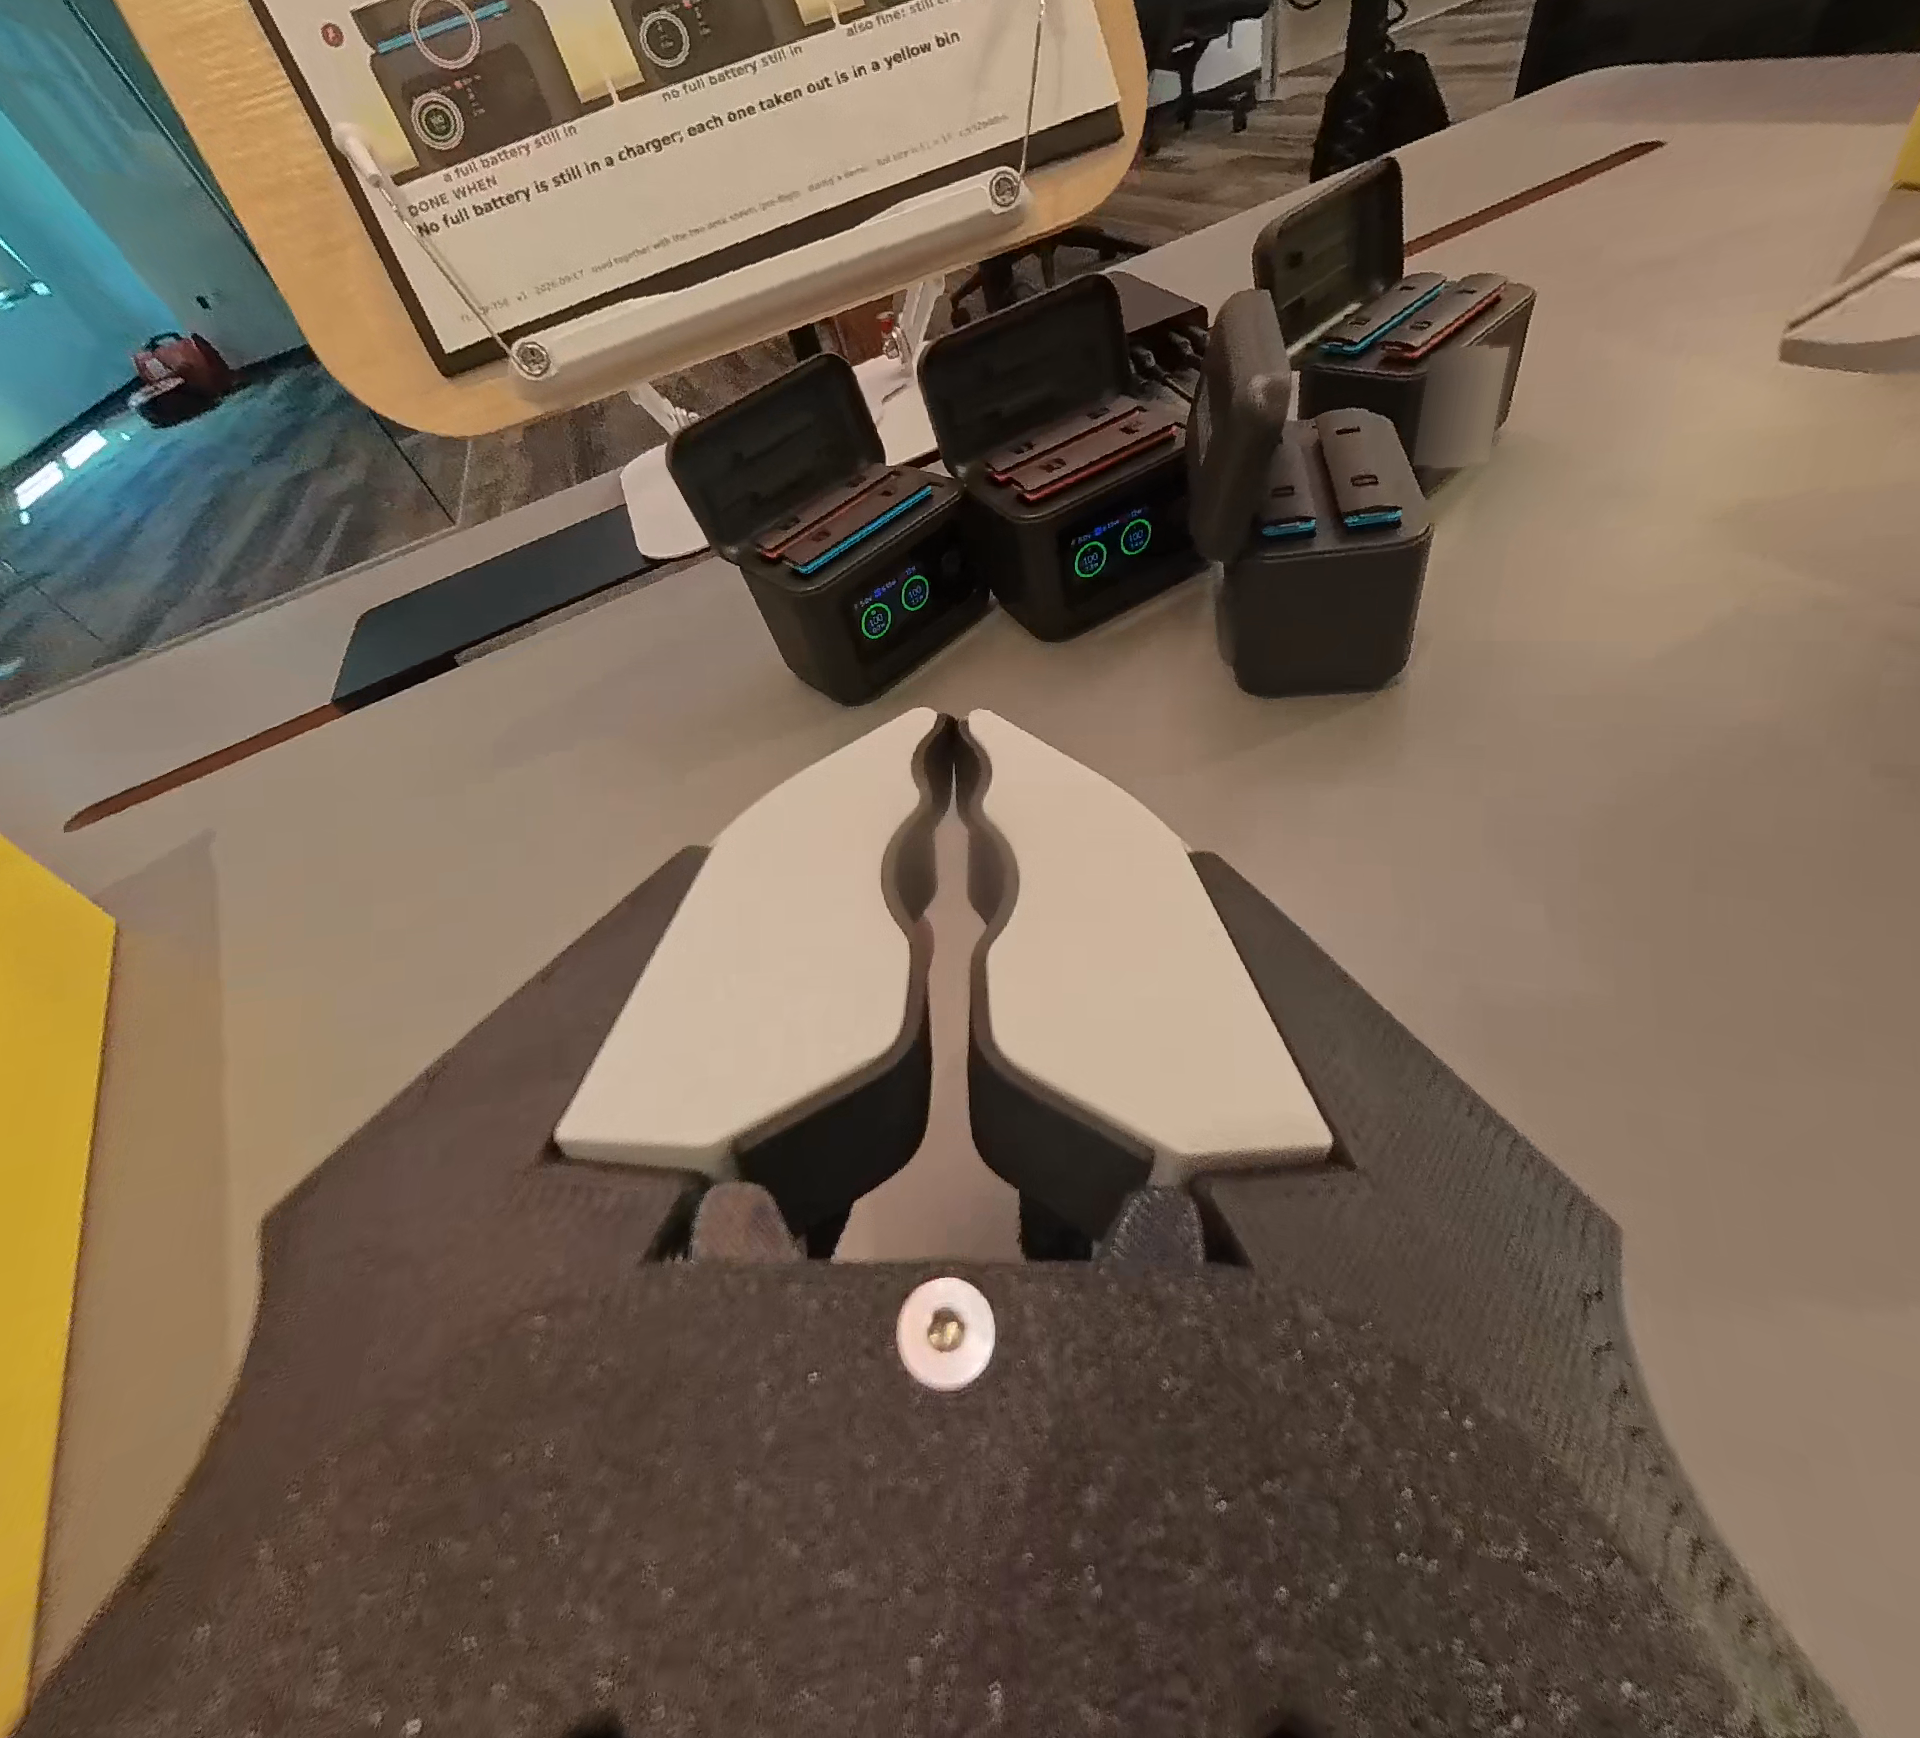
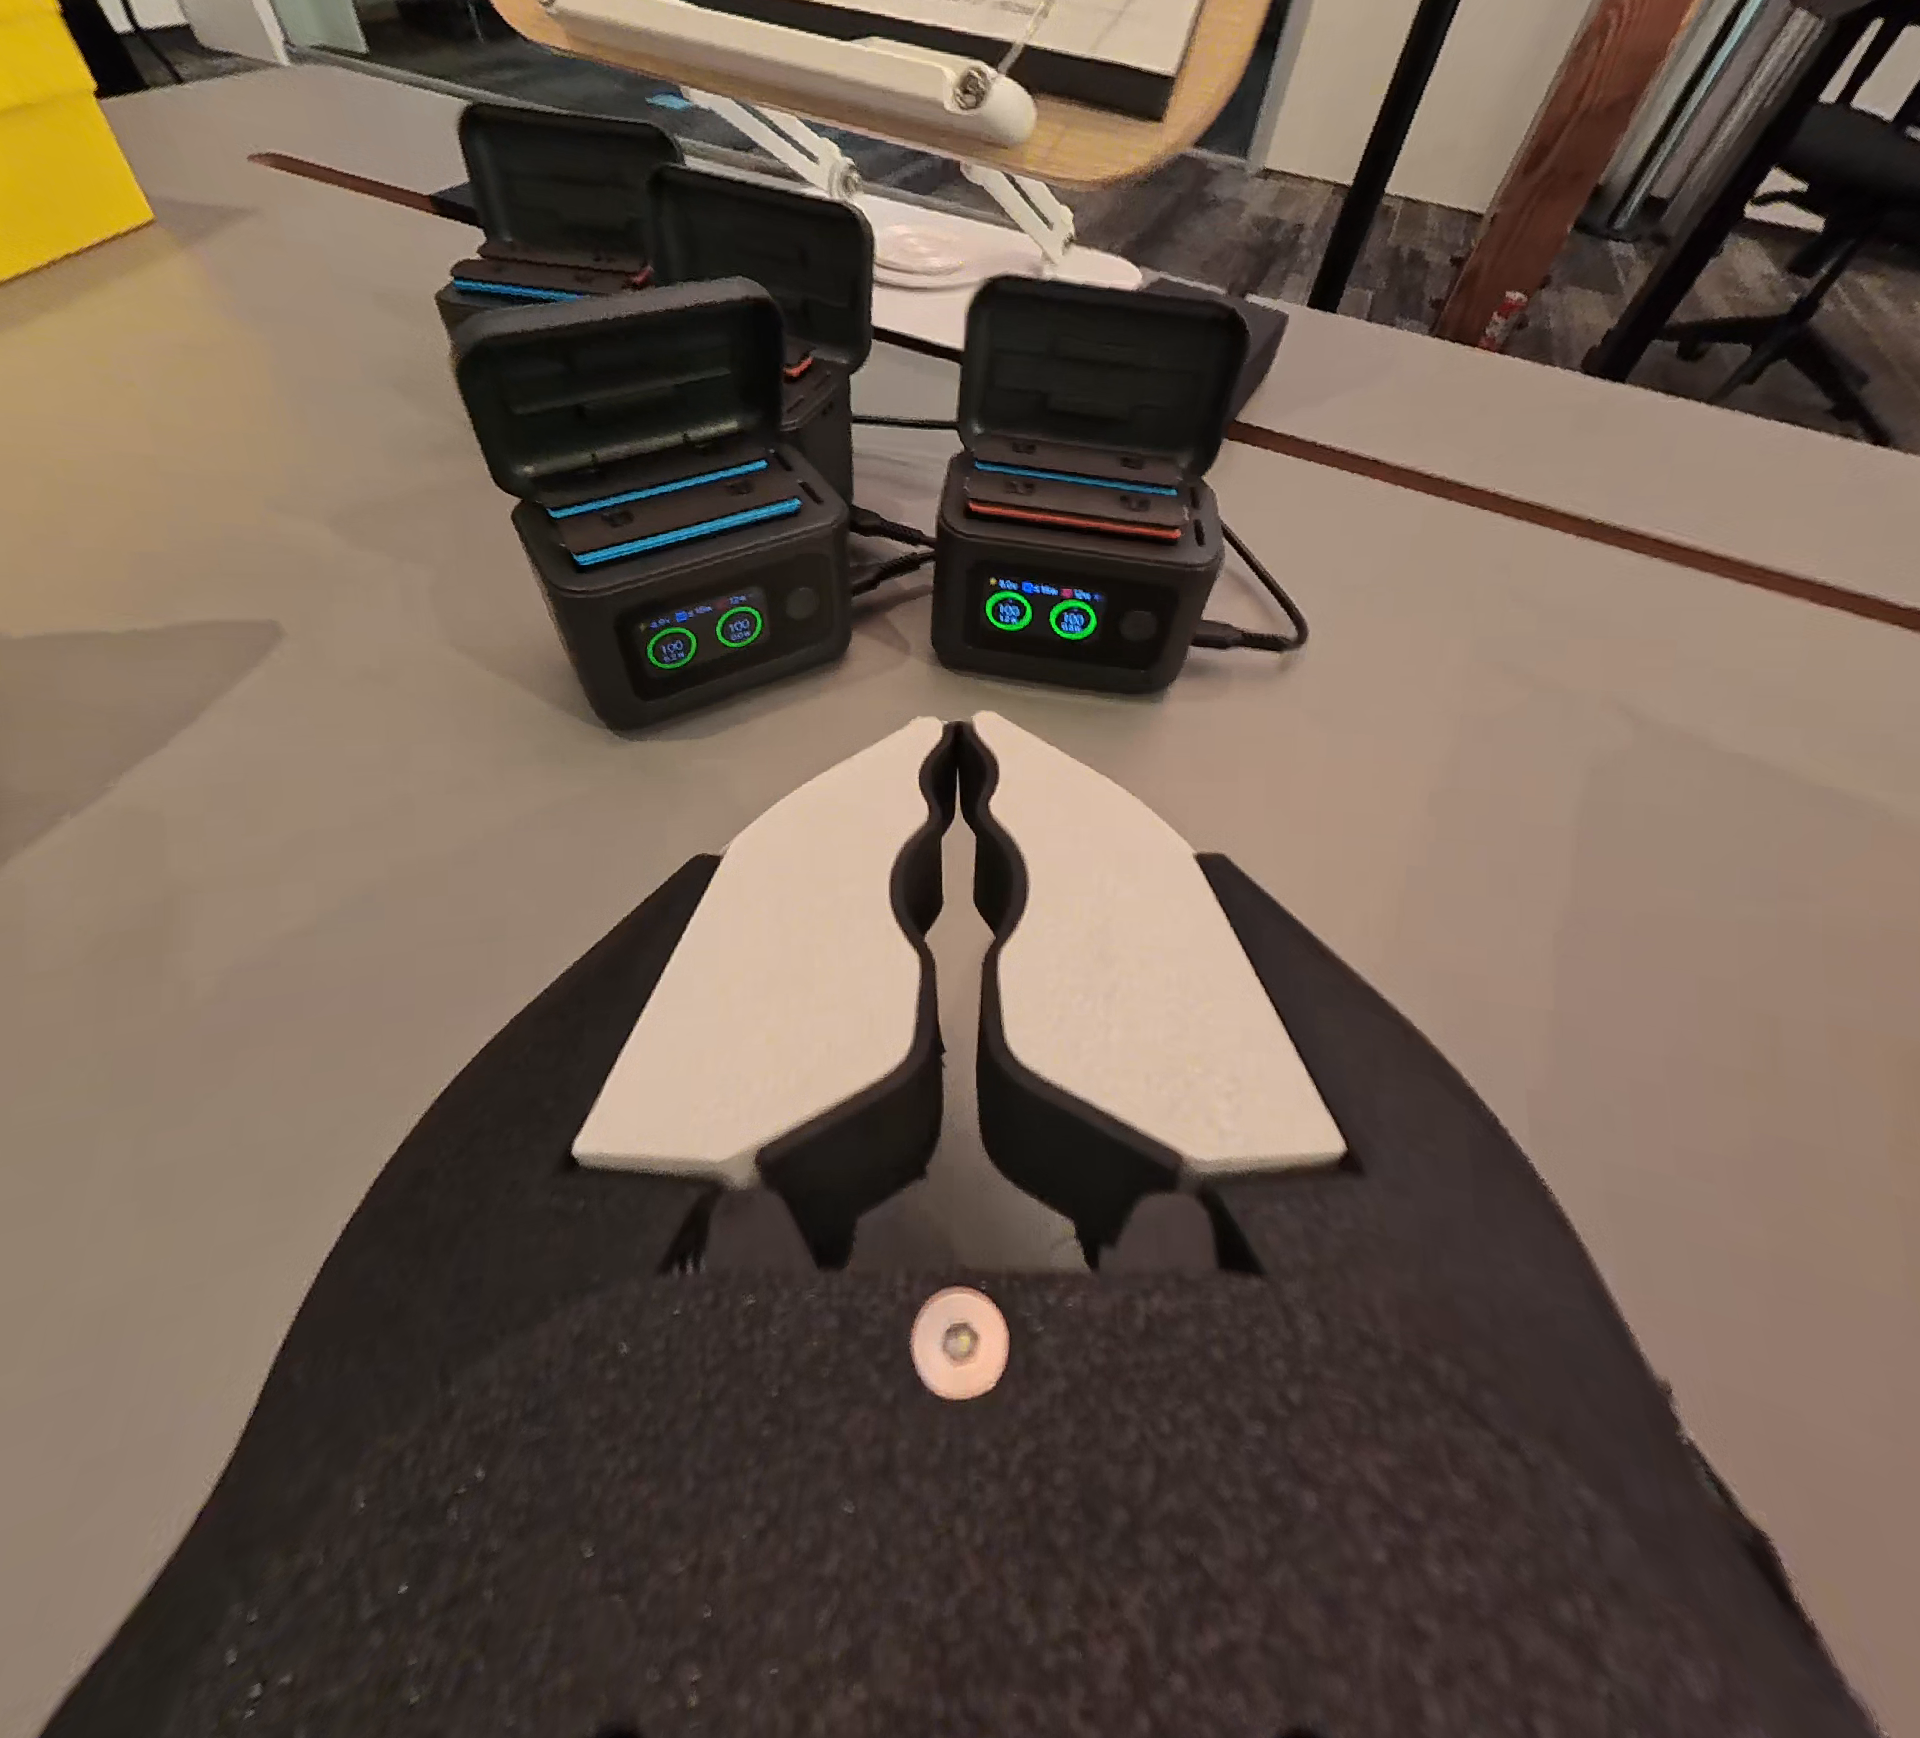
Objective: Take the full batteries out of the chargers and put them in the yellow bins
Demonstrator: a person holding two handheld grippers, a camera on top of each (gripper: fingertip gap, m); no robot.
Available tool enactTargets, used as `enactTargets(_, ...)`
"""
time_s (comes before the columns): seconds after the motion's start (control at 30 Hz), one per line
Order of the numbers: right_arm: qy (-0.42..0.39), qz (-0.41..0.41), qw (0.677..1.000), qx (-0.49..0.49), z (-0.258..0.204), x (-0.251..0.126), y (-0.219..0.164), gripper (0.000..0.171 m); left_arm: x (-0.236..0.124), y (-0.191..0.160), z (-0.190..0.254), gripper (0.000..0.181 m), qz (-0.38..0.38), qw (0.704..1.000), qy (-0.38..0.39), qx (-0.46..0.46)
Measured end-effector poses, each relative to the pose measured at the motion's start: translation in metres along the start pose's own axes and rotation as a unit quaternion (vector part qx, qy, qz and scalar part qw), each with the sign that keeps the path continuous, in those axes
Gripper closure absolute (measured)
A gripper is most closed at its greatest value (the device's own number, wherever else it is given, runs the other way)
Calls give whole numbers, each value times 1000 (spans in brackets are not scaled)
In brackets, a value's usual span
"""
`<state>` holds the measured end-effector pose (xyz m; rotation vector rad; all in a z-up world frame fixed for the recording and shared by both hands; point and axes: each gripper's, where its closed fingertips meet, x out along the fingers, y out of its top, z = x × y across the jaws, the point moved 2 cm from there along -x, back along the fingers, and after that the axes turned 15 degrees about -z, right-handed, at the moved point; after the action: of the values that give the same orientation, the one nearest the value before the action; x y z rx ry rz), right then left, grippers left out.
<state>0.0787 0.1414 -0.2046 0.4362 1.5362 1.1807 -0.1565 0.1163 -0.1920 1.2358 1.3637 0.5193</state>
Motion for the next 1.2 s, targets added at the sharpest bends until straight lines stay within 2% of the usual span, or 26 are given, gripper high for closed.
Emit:
enactTargets(0.2,4,-16,999,-31,-9,11,1,171,0,1,0,181,3,1000,-2,3)
enactTargets(0.63,-5,-10,1000,-19,-6,8,0,171,2,-1,-4,181,-12,1000,-9,-23)
enactTargets(0.93,-16,-18,1000,-9,0,10,-1,171,4,-3,2,181,-18,1000,-5,8)
enactTargets(0.97,-22,-22,999,-8,3,12,-1,163,4,-3,2,181,-18,1000,-5,10)
enactTargets(1.1,-4,-61,998,35,13,34,1,72,6,-4,4,181,-22,1000,-6,16)
enactTargets(1.13,0,-69,997,47,15,40,2,58,6,-4,4,181,-21,1000,-6,17)
enactTargets(1.2,-1,-83,995,59,19,48,2,50,6,-4,4,181,-19,1000,-7,17)
